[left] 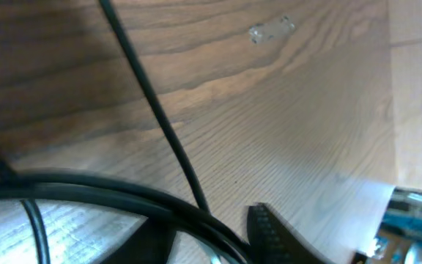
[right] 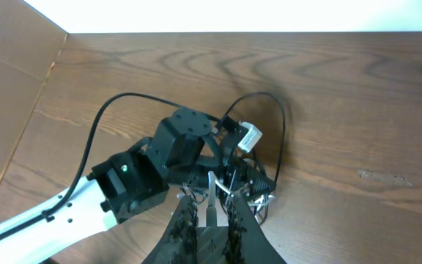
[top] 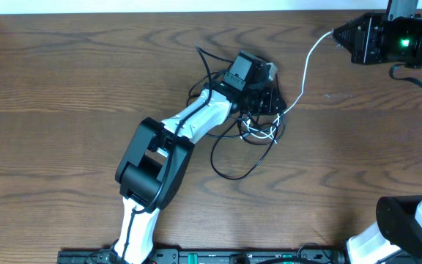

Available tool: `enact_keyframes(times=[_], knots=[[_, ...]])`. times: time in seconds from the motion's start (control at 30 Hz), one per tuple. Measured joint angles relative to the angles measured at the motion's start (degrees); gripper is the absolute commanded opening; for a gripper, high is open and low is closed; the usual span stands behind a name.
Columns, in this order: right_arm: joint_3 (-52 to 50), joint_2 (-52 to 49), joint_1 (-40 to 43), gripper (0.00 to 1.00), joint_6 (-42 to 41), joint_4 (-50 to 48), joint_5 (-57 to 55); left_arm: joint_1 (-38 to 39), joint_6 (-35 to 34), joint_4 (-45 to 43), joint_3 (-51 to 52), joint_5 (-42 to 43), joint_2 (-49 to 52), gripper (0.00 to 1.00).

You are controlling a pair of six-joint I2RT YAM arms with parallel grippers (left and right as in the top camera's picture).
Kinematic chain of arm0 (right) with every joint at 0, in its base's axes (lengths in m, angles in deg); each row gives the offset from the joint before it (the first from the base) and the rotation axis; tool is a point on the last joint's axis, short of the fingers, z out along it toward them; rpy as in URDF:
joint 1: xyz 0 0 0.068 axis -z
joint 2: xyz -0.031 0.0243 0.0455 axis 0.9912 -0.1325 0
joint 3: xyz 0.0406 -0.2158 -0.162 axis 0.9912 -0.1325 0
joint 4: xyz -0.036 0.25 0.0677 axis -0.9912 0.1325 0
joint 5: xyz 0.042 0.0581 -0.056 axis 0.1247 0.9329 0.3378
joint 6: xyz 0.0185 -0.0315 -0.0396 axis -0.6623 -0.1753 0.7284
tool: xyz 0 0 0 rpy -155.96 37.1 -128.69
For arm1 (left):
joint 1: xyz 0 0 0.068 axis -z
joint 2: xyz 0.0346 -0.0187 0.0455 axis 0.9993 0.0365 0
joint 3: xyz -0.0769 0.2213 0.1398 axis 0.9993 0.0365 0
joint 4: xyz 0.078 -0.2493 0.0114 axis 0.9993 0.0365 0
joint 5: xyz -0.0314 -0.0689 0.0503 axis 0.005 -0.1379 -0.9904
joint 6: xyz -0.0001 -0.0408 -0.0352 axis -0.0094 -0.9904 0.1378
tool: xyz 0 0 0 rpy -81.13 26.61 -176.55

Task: Untangle cables
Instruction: 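Move the left gripper with the black cables up toward the back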

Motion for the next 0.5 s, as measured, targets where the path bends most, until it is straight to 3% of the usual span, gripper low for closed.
enact_keyframes(times=[0.03, 0.23, 0.5], knots=[[0.0, 0.0, 0.0, 0.01, 0.0, 0.0, 0.0, 0.0, -0.1, 0.0, 0.0, -0.2, 0.1, 0.08], [0.0, 0.0, 0.0, 0.01, 0.2, 0.3, -1.0, -1.2, 1.5, 2.0, 0.0, -0.9, 0.2, 0.08], [0.0, 0.0, 3.9, 0.01, 0.2, 0.9, -1.4, -9.7, 7.3, 14.0, 0.0, -3.8, -1.4, 0.08]])
